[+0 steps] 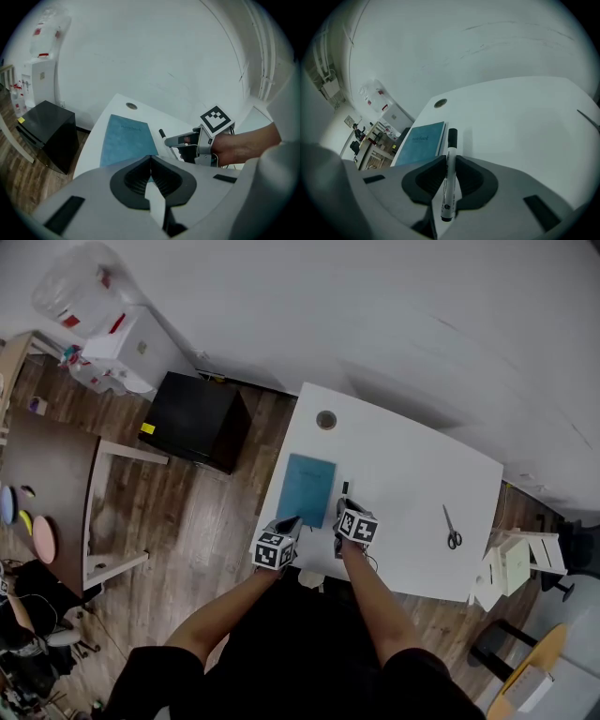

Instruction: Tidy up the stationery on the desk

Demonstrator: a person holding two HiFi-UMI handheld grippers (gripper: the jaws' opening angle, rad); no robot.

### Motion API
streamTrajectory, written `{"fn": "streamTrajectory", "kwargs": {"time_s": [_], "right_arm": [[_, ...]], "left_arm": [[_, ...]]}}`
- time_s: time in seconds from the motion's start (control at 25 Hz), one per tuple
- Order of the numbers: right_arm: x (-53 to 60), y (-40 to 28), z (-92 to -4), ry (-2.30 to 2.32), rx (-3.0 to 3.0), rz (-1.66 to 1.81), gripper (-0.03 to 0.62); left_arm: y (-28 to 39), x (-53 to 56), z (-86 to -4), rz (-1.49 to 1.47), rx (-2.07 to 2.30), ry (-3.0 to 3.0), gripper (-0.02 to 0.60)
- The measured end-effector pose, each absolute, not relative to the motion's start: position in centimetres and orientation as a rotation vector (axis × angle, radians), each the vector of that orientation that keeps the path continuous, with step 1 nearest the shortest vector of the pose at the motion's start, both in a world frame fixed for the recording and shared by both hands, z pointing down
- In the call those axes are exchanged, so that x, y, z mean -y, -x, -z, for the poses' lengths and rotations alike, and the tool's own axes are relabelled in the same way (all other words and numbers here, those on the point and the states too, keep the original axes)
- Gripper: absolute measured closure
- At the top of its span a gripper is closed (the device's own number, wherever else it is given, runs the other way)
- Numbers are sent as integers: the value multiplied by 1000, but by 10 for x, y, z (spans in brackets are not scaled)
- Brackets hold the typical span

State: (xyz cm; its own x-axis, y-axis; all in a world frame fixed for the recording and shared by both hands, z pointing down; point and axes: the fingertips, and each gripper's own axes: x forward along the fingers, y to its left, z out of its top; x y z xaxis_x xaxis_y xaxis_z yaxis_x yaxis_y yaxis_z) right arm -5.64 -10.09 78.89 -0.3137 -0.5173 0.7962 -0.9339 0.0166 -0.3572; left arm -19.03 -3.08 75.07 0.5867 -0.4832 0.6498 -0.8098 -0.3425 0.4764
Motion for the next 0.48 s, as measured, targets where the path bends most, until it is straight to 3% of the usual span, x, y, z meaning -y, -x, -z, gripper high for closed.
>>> {"fn": "streamTrajectory", "kwargs": {"time_s": [0.48], "right_arm": [[104,87,-808,-1488,1773,-1294,513]], "left_arm": [[227,24,-765,-513,1005,-1988,568]]}}
